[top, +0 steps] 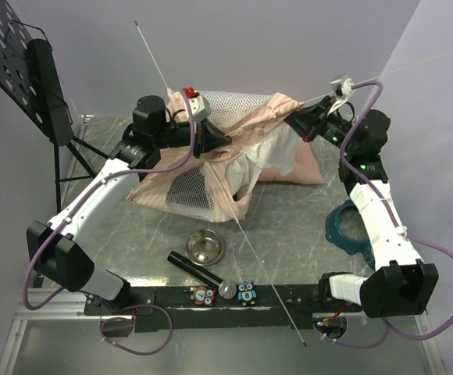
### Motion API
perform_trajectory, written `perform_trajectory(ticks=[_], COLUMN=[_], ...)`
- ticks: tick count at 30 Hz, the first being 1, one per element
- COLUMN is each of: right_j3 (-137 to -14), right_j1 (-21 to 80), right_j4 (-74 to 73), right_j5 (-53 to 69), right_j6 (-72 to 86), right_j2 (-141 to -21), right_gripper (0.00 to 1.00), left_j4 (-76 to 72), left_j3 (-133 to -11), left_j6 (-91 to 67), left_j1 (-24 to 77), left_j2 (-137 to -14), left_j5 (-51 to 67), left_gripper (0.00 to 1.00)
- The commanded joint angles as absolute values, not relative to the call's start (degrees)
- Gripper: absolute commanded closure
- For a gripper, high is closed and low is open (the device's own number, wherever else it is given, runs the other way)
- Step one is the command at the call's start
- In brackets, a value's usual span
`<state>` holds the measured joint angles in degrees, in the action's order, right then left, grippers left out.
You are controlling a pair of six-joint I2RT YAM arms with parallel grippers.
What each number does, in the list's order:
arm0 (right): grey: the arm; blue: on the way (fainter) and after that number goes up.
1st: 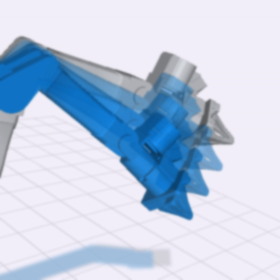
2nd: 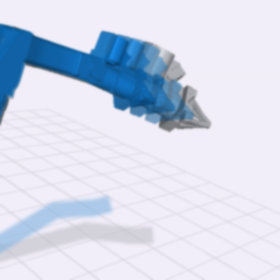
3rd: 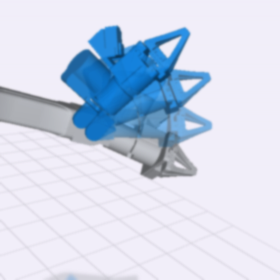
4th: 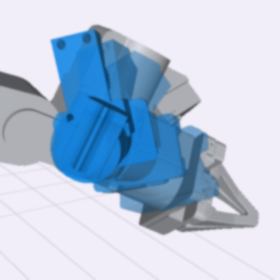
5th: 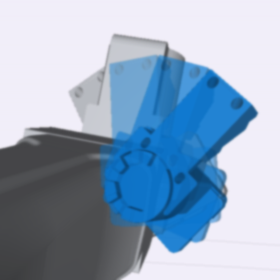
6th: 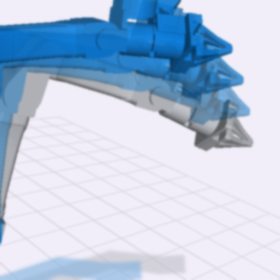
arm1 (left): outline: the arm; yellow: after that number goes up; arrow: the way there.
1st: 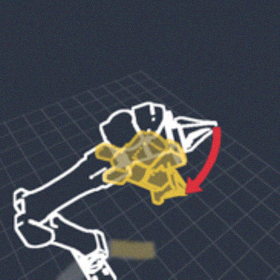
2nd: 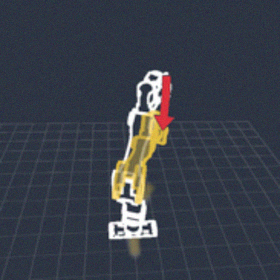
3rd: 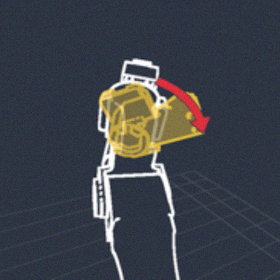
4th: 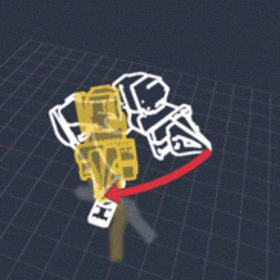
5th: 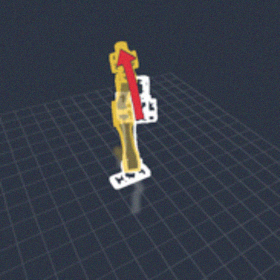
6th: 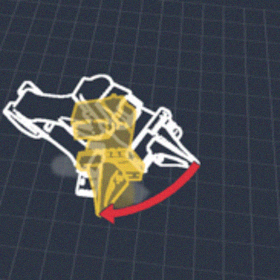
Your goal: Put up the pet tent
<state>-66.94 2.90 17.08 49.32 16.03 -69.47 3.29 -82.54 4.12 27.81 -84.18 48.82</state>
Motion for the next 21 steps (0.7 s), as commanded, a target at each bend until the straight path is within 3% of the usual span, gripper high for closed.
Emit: perform_trajectory(ticks=[1, 14, 21], right_j3=[-73.8, -99.6, -109.9], right_j1=[-3.2, -15.7, -18.6], right_j4=[22.5, 25.1, 25.0], right_j5=[50.0, 46.9, 47.0], right_j6=[20.5, 37.9, 41.2], right_j2=[-67.4, -69.7, -73.5], right_gripper=[1.0, 1.0, 1.0], left_j4=[0.5, -16.9, -30.0], left_j3=[-80.6, -85.3, -89.2], left_j6=[2.4, -9.5, -12.2], left_j1=[25.4, 24.9, 30.6], left_j2=[-80.4, -89.9, -97.6], left_j5=[51.4, 51.6, 47.6], left_gripper=[0.99, 0.99, 0.99])
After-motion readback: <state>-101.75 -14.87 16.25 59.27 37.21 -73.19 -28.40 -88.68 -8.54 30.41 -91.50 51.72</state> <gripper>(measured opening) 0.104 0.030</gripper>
